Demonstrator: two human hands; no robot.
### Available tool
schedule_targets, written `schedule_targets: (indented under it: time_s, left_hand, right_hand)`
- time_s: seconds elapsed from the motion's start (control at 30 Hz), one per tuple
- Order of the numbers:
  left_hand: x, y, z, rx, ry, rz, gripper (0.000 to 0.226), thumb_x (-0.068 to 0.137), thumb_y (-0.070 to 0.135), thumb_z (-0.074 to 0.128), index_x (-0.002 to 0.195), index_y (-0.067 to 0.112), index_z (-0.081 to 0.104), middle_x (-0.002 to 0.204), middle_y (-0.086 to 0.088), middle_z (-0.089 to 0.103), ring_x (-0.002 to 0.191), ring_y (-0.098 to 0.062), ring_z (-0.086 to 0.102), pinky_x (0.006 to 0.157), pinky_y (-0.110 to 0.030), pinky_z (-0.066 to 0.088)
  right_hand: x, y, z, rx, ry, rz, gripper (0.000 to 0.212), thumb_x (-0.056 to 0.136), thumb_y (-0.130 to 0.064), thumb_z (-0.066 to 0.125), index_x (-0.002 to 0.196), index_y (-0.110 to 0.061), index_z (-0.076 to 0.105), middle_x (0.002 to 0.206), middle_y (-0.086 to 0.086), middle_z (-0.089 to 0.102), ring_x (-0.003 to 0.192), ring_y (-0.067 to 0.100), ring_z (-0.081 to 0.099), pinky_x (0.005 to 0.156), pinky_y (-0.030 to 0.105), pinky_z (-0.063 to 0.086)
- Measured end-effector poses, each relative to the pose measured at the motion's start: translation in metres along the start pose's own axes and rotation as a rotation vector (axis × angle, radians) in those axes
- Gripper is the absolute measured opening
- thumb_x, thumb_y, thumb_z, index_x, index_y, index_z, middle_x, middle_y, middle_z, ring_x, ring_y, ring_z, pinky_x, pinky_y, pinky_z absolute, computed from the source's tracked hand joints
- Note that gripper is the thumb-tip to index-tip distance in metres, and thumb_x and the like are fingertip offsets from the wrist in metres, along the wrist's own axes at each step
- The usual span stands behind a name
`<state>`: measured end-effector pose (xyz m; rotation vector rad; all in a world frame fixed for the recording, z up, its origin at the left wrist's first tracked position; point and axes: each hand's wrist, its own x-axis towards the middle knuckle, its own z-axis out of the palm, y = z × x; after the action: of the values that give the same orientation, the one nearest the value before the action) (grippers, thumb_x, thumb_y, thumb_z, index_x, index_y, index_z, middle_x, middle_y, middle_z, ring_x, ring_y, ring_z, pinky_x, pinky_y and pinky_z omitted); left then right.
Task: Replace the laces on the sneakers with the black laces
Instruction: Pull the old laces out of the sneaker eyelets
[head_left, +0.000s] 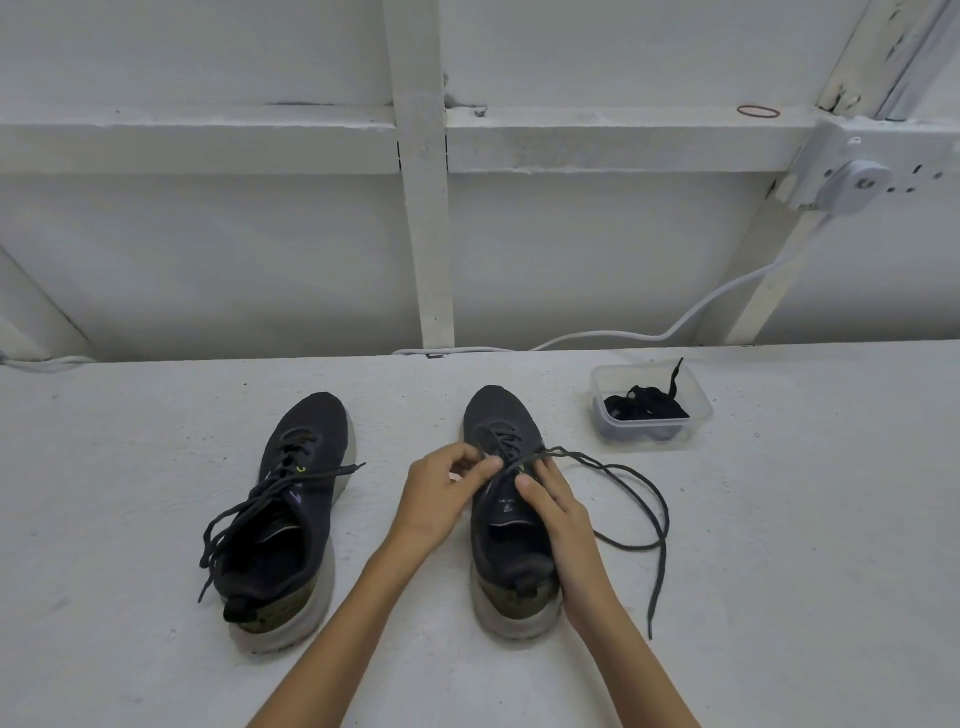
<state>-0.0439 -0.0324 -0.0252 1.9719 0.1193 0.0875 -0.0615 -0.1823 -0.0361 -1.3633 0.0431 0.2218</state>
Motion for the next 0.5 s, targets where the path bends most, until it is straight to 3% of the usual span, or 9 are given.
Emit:
schedule_targets:
  time_s: [0.1, 0.27, 0.43, 0.5]
  left_hand:
    - [0.003, 0.001, -0.003, 0.038, 0.014, 0.039, 0.013, 0.09, 0.023, 0.066, 0.081, 0.015, 0.069, 0.079, 0.006, 0.069, 0.073, 0.002, 0.059, 0.068, -0.012, 0.045]
    - [0.013, 0.012, -0.021, -0.105, 0.317, 0.023, 0.013, 0.093, 0.025, 0.062, 0.081, 0.025, 0.064, 0.078, 0.015, 0.064, 0.072, 0.004, 0.056, 0.072, -0.022, 0.048]
    - [-0.002, 0.013, -0.001, -0.055, -0.01, -0.041, 0.013, 0.09, 0.033, 0.065, 0.083, 0.022, 0.068, 0.08, 0.013, 0.068, 0.072, 0.007, 0.06, 0.071, -0.014, 0.046]
    - [-0.003, 0.009, 0.002, -0.021, -0.015, -0.016, 0.009, 0.09, 0.027, 0.066, 0.082, 0.024, 0.069, 0.081, 0.013, 0.07, 0.074, 0.005, 0.062, 0.071, -0.012, 0.046]
  right_hand:
    - [0.0, 0.0, 0.0, -0.009, 0.003, -0.006, 0.073, 0.07, -0.058, 0.068, 0.137, -0.032, 0.055, 0.151, -0.014, 0.042, 0.139, 0.004, 0.038, 0.118, 0.04, 0.03]
    - [-0.001, -0.002, -0.002, -0.004, -0.007, 0.022, 0.054, 0.076, -0.047, 0.068, 0.128, -0.03, 0.063, 0.137, -0.008, 0.058, 0.125, 0.012, 0.055, 0.11, 0.043, 0.042]
    - [-0.001, -0.004, -0.002, -0.006, -0.003, -0.009, 0.028, 0.091, -0.028, 0.065, 0.119, -0.026, 0.068, 0.125, -0.003, 0.064, 0.117, 0.014, 0.06, 0.103, 0.036, 0.047]
    - [-0.001, -0.003, -0.003, -0.007, 0.003, -0.001, 0.026, 0.092, -0.027, 0.064, 0.117, -0.026, 0.068, 0.124, -0.002, 0.065, 0.117, 0.015, 0.061, 0.102, 0.035, 0.048]
